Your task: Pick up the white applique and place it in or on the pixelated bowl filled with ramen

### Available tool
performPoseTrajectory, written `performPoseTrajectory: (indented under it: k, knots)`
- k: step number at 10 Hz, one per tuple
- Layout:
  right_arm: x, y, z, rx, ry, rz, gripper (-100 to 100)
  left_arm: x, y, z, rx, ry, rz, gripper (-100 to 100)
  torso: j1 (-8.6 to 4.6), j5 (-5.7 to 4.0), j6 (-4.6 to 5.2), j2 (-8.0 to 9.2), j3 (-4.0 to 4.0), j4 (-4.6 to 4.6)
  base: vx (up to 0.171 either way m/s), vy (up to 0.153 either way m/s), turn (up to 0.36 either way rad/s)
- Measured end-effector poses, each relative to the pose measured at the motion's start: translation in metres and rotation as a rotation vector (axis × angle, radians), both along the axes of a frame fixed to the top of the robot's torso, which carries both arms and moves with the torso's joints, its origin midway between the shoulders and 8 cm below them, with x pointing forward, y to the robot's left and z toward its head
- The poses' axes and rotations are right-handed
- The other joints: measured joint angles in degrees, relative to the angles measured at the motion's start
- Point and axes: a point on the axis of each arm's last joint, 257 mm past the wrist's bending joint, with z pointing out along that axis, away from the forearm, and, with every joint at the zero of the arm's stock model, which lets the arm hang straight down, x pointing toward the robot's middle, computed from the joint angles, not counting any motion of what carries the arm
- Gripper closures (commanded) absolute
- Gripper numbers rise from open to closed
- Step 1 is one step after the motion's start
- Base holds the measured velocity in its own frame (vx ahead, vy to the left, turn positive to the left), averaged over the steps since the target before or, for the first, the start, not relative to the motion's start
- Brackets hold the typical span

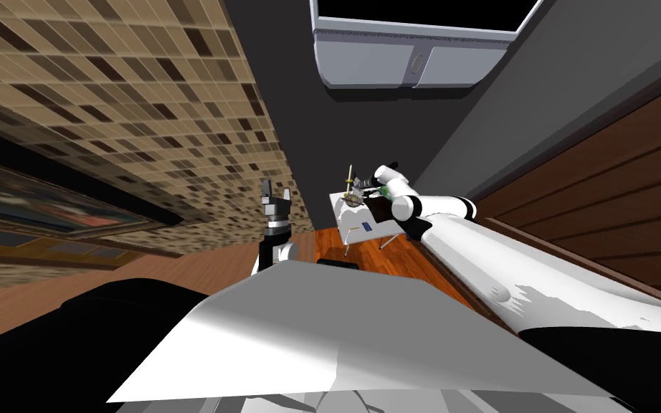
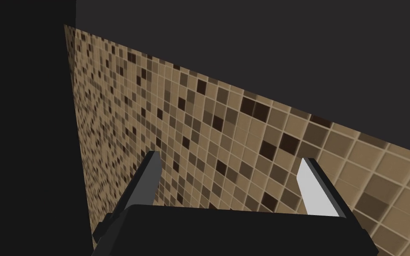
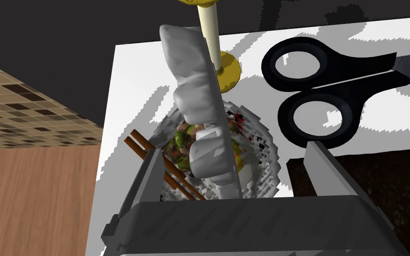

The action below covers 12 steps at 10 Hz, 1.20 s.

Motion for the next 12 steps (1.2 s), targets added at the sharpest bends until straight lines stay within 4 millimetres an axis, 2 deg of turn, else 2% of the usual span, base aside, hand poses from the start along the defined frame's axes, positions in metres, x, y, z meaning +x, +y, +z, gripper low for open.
performPoseTrajectory:
  k: [4, 7, 8, 12]
  knots:
    - [-0.002, -0.022, 0.015, 0.007, 0.001, 0.030, -100, 0.000, 0.000, 0.000, 0.000, 0.000, 0.000, 0, 0.18, 0.04, -0.02, 0.02, 0.01, 0.00, 0.021, 0.102, -0.061]
    - [-0.004, -0.028, 0.022, 0.013, -0.002, 0.048, -100, 0.000, 0.000, 0.000, 0.000, 0.000, 0.000, 0, -0.03, -0.01, -0.02, 0.06, 0.02, -0.01, 0.006, 0.044, -0.022]
    - [-0.004, -0.027, 0.022, 0.014, 0.001, 0.050, 0, 0.000, 0.000, 0.000, 0.000, 0.000, 0.000, 0, -0.13, -0.03, -0.02, 0.07, 0.03, 0.00, 0.000, 0.000, 0.000]
    - [-0.004, -0.027, 0.022, 0.014, 0.001, 0.050, 0, 0.000, 0.000, 0.000, 0.000, 0.000, 0.000, 0, -0.23, -0.06, -0.01, 0.09, 0.04, 0.01, 0.000, 0.000, 0.000]
